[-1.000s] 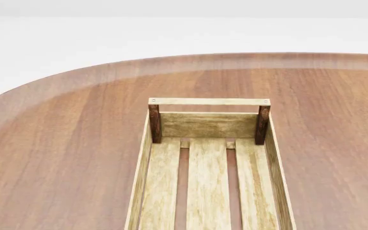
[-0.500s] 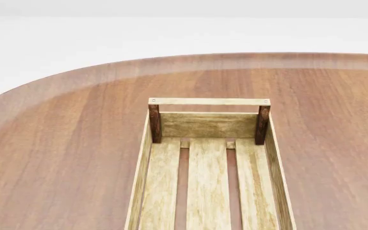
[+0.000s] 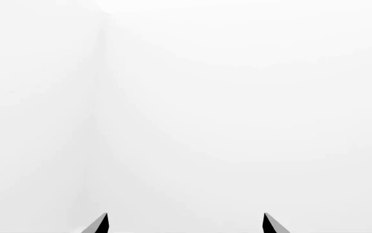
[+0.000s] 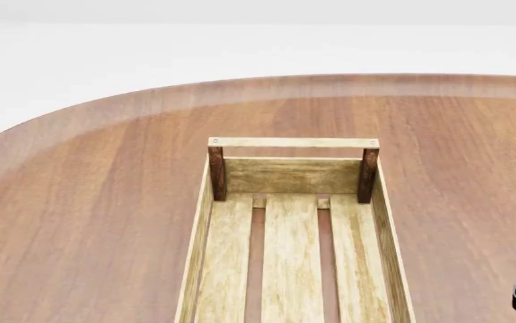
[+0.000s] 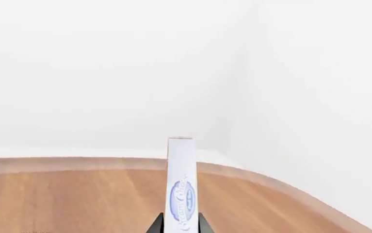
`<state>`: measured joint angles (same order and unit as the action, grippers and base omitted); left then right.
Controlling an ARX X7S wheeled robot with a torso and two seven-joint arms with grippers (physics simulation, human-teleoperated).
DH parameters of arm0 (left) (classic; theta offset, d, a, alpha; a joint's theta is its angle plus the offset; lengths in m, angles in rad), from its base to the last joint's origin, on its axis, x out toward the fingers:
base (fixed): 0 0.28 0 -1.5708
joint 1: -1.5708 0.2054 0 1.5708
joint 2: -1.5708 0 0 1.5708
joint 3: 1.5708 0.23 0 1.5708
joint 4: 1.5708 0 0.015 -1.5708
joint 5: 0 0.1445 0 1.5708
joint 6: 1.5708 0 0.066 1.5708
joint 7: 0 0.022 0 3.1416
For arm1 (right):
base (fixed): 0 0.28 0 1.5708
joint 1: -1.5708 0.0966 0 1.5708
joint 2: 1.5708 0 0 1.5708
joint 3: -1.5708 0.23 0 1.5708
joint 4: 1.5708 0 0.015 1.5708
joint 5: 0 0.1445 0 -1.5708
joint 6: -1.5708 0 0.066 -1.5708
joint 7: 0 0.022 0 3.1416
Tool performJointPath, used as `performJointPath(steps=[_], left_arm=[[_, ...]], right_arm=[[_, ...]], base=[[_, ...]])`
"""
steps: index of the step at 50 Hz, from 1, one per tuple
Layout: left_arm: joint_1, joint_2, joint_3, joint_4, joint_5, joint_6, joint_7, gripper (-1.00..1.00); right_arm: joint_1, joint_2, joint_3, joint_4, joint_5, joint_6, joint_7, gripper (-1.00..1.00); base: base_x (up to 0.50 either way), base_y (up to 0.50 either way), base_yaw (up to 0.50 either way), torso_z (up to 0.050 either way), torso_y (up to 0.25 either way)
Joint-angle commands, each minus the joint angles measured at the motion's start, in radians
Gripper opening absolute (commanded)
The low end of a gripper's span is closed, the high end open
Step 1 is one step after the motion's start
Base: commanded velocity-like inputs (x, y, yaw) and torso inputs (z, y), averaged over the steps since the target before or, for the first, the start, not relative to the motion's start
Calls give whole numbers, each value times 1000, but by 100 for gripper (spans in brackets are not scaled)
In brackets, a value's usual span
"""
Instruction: Pick up the cream cheese and put it in the tray.
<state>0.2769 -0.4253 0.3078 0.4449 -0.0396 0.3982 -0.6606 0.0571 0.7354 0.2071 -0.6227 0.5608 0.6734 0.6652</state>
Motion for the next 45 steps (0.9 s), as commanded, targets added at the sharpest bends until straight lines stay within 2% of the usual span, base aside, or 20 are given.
performJointPath(steps=[1, 6, 16, 23, 27, 45], left_arm=[[-2, -1, 1, 0, -2, -7, -2, 100], [-2, -1, -1, 0, -5, -5, -4, 100], [-3, -3, -3, -1, -8, -1, -7, 100], [-3, -4, -3, 1, -9, -2, -9, 100], [-3, -4, -2, 1, -8, -2, -9, 100], [-8, -4, 3, -6, -9, -6, -10, 100]], right_arm=[[85, 73, -65, 6, -31, 44, -52, -100], [132, 97, -104, 11, -28, 53, -86, -100], [168, 161, -75, -5, 32, 54, -176, -100], [165, 213, -43, -23, 54, 40, -233, -100], [125, 231, -15, -38, 70, -27, -313, -100], [126, 290, -21, -22, 119, -101, -492, -100]], base=[[0, 0, 0, 0, 0], [0, 0, 0, 0, 0], [0, 0, 0, 0, 1], [0, 0, 0, 0, 0], [0, 0, 0, 0, 0], [0, 0, 0, 1, 1]])
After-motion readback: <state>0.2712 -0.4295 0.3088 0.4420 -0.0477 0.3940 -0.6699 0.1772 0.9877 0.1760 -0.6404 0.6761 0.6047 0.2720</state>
